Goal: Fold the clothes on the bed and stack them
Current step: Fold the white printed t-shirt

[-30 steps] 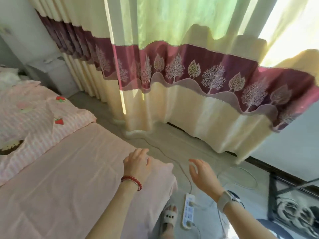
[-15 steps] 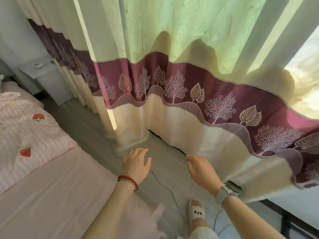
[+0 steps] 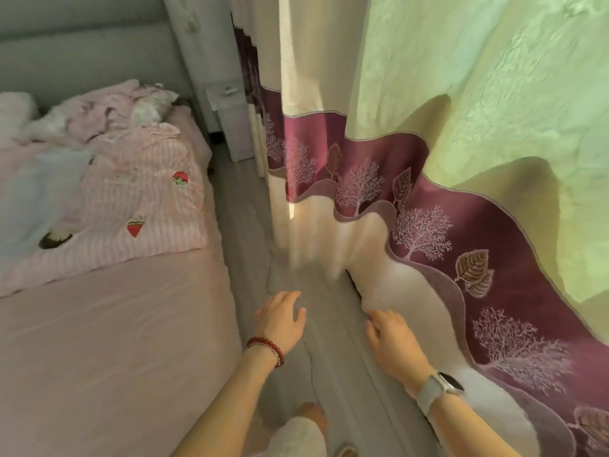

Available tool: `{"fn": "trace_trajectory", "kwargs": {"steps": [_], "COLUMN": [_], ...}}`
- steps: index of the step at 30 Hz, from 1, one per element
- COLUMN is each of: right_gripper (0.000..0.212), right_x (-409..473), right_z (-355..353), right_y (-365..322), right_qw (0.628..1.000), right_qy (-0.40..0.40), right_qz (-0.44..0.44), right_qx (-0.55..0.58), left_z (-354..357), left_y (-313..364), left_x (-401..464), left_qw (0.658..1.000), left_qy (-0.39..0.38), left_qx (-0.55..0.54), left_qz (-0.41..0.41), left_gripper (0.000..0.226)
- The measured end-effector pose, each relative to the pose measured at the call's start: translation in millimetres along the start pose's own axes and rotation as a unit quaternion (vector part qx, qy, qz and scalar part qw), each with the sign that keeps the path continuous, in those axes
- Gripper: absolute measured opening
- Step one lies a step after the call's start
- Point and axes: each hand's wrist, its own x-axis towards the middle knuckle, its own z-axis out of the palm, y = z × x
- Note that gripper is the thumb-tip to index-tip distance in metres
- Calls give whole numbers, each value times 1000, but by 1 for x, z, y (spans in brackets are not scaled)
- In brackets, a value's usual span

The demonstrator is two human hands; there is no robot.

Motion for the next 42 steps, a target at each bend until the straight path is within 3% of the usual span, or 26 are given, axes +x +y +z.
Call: {"fn": "trace_trajectory", "kwargs": {"steps": [7,10,17,25,32,38,42], "right_gripper": [45,62,41,36,41,36,40], "right_x": [113,173,340,466,591,739,833], "right_z": [4,12,42,66,117,173,213], "right_y": [-72,-118,-285,-435,-555,-676,-734], "right_qw": [992,983,955,920,865,838,838], "right_qy": [-37,-55,-117,-160,-235,-307,-340], "right_qz": [-120,-169,-255,-342,-428,-442,-421], "right_qx": [-28,-41,-98,-102,-116,-92,-66], "left_z": [-53,-78,-170,-246,-297,-359,-373], "left_y": [-70,-115,-240,-347,-451,-556,-633], "left_x": [55,91,195,272,370,503,595], "left_qw": [991,982,953,918,872,826,797], "left_qy": [61,88,156,197,215,231,193], "left_qx": [40,37,-29,-96,-171,-195,-230], "left_qz": [-110,-162,-259,-332,-406,-477,-524], "left_gripper": [42,40,37,35,38,39,40]}}
